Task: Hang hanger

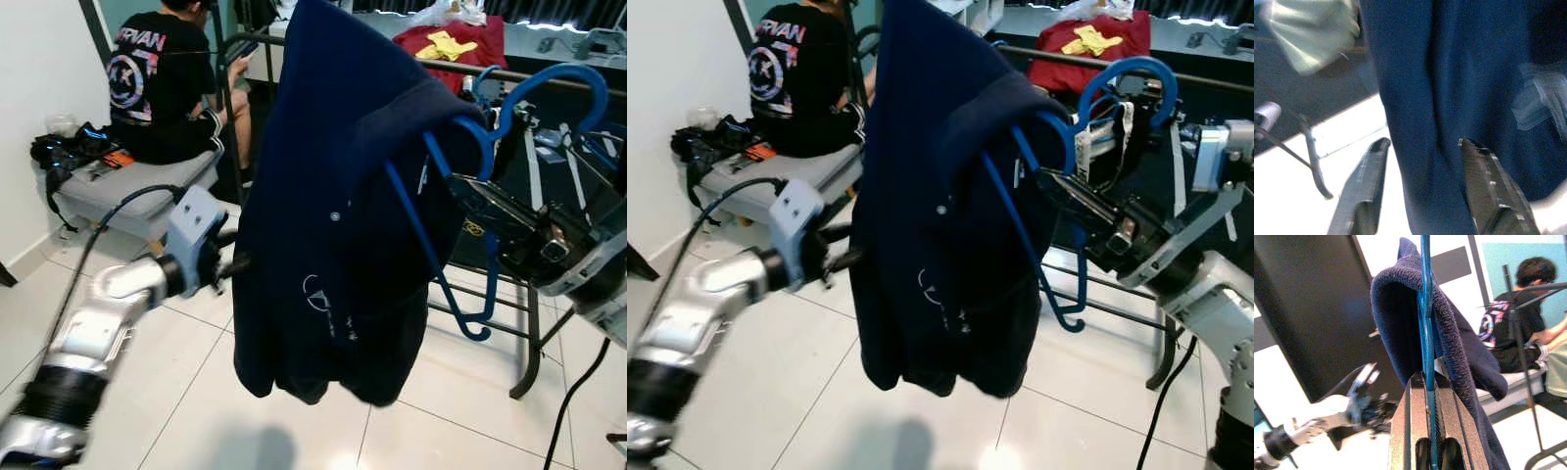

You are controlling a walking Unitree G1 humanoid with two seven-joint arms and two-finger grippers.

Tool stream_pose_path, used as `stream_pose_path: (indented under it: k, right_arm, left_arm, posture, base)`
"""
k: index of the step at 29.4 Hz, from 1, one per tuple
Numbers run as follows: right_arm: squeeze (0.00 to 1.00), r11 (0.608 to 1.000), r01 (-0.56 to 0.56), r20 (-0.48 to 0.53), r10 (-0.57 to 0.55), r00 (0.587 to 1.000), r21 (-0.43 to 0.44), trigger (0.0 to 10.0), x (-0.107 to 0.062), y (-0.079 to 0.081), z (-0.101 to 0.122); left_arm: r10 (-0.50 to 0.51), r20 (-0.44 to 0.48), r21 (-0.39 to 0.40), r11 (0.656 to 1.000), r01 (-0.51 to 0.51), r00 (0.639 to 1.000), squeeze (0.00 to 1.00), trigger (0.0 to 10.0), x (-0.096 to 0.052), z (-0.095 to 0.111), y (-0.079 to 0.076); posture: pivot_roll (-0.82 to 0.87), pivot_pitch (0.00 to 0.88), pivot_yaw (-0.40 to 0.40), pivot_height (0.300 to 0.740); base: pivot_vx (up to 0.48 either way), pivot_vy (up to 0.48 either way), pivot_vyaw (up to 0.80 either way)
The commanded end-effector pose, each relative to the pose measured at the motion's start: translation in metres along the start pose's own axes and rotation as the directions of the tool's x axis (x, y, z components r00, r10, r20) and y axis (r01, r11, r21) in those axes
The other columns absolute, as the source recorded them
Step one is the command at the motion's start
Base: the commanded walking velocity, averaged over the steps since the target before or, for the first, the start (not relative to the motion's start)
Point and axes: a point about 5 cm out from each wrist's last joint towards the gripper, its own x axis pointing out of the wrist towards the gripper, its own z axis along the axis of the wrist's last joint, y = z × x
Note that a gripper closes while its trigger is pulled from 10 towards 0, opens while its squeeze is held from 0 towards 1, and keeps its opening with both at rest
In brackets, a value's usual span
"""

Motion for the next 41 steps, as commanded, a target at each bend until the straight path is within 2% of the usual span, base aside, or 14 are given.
stream_pose_path:
  k: [1,5,9,10,12,14,15,16,17,18,19,29,33,41]
  right_arm:
    - [0.0,0.999,-0.019,0.058,0.022,0.998,-0.042,10.0,-0.002,0.002,0.011]
    - [0.0,0.999,-0.001,0.054,0.003,0.999,-0.049,10.0,-0.006,-0.001,0.012]
    - [0.0,0.998,0.022,0.047,-0.019,0.999,-0.058,10.0,-0.007,-0.005,0.012]
    - [0.0,0.997,0.042,0.024,-0.04,0.999,-0.061,10.0,-0.007,-0.008,0.008]
    - [0.0,0.997,0.054,0.007,-0.054,0.999,-0.063,10.0,-0.006,-0.01,0.005]
    - [0.0,0.997,0.054,0.007,-0.054,0.999,-0.063,10.0,-0.006,-0.01,0.005]
    - [0.0,0.995,0.071,-0.04,-0.074,0.996,-0.076,10.0,-0.003,-0.013,-0.003]
    - [0.0,0.995,0.071,-0.04,-0.074,0.996,-0.076,10.0,-0.003,-0.013,-0.003]
    - [0.0,0.992,0.092,-0.082,-0.099,0.992,-0.086,10.0,0.0,-0.016,-0.011]
    - [0.0,0.988,0.119,-0.11,-0.13,0.985,-0.103,10.0,0.005,-0.021,-0.018]
    - [0.0,0.98,0.162,-0.129,-0.177,0.976,-0.116,10.0,0.009,-0.028,-0.024]
    - [0.0,0.956,0.251,-0.14,-0.272,0.952,-0.148,10.0,0.022,-0.045,-0.031]
    - [0.0,0.947,0.281,-0.095,-0.298,0.95,-0.153,10.0,0.042,-0.052,-0.031]
    - [0.0,0.974,0.177,-0.093,-0.191,0.977,-0.139,10.0,0.062,-0.035,-0.035]
  left_arm:
    - [-0.117,-0.053,-0.004,0.993,0.117,0.992,1.0,10.0,-0.01,-0.004,-0.006]
    - [-0.207,-0.146,0.041,0.976,0.215,0.967,1.0,10.0,-0.033,-0.001,0.0]
    - [-0.16,-0.144,0.085,0.981,0.173,0.977,1.0,10.0,-0.04,0.014,0.015]
    - [-0.09,-0.038,0.114,0.989,0.094,0.995,1.0,10.0,-0.033,0.033,0.022]
    - [-0.045,0.044,0.121,0.992,0.04,0.998,1.0,10.0,-0.028,0.046,0.026]
    - [-0.045,0.044,0.121,0.992,0.04,0.998,1.0,10.0,-0.028,0.046,0.026]
    - [-0.011,0.183,0.077,0.997,-0.003,0.983,1.0,10.0,-0.017,0.064,0.023]
    - [-0.011,0.183,0.077,0.997,-0.003,0.983,1.0,10.0,-0.017,0.064,0.023]
    - [0.03,0.304,-0.01,1.0,-0.028,0.952,1.0,10.0,-0.005,0.077,0.018]
    - [0.061,0.376,-0.087,0.996,-0.03,0.924,0.88,10.0,0.006,0.082,0.01]
    - [0.1,0.418,-0.162,0.986,-0.034,0.903,0.0,10.0,0.017,0.085,0.002]
    - [0.162,0.443,-0.255,0.966,-0.05,0.882,0.0,10.0,0.04,0.087,-0.019]
    - [0.233,0.436,-0.275,0.954,-0.118,0.869,0.0,10.0,0.058,0.094,-0.043]
    - [0.293,0.433,-0.296,0.939,-0.173,0.852,0.0,10.0,0.071,0.103,-0.053]
  posture:
    - [-0.07,0.076,-0.006,0.74]
    - [-0.06,0.074,-0.005,0.74]
    - [-0.06,0.072,-0.004,0.74]
    - [-0.06,0.07,-0.004,0.74]
    - [-0.06,0.07,-0.002,0.74]
    - [-0.06,0.07,-0.002,0.74]
    - [-0.06,0.07,-0.001,0.74]
    - [-0.06,0.07,-0.001,0.74]
    - [-0.06,0.071,0.0,0.74]
    - [-0.07,0.07,-0.001,0.74]
    - [-0.06,0.07,-0.003,0.74]
    - [-0.06,0.072,-0.006,0.74]
    - [-0.05,0.073,-0.011,0.74]
    - [-0.05,0.072,-0.012,0.74]
  base:
    - [0.0,0.0,0.0]
    - [0.0,0.0,0.0]
    - [0.0,0.0,0.0]
    - [0.0,0.0,0.0]
    - [0.0,0.0,0.0]
    - [0.0,0.0,0.0]
    - [0.0,0.0,0.0]
    - [0.0,0.0,0.0]
    - [0.0,0.0,0.0]
    - [0.0,0.0,0.0]
    - [0.0,0.0,0.0]
    - [0.0,0.0,0.0]
    - [0.0,0.0,0.0]
    - [0.0,0.0,0.0]
